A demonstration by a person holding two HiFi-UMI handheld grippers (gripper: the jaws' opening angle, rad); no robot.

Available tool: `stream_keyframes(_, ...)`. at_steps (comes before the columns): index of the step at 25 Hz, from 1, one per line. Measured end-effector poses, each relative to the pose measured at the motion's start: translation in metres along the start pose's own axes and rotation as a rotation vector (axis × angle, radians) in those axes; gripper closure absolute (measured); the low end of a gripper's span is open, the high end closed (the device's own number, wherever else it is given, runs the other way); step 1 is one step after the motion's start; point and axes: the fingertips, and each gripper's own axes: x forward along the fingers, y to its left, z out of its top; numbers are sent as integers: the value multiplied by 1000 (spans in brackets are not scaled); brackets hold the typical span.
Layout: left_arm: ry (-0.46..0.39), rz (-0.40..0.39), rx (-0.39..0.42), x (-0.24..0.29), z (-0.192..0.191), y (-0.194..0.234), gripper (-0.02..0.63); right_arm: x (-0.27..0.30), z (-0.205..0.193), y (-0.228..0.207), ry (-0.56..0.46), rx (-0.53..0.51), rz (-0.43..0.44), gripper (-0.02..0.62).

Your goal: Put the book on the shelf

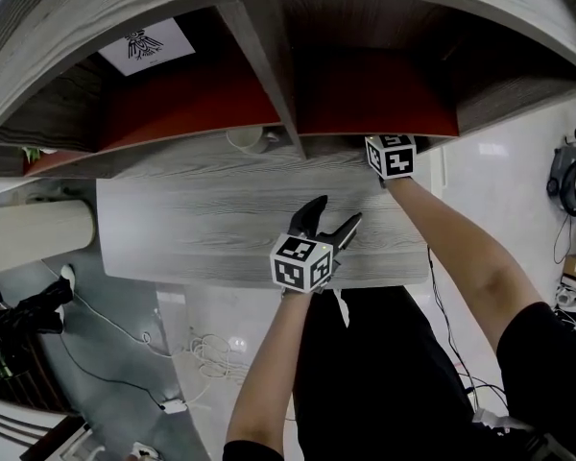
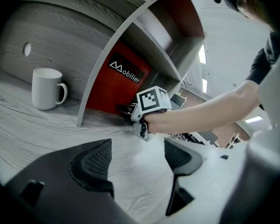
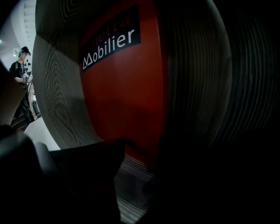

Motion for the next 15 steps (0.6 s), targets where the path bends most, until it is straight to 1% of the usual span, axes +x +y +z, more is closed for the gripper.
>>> stream_keyframes(5, -7, 9, -18, 3, -2, -2, 273, 2, -1, 0, 1, -7, 6, 371)
stream_keyframes(8, -4, 11, -23, 4, -4, -5, 273, 0, -7, 0, 17, 15, 12, 371)
stream_keyframes(12, -23, 14, -30, 2, 0, -9, 273, -6, -13, -1, 1, 99, 35, 373)
stream_keyframes(15, -12, 7, -40, -4, -4, -15, 273, -18, -14, 5, -1, 182, 46, 372)
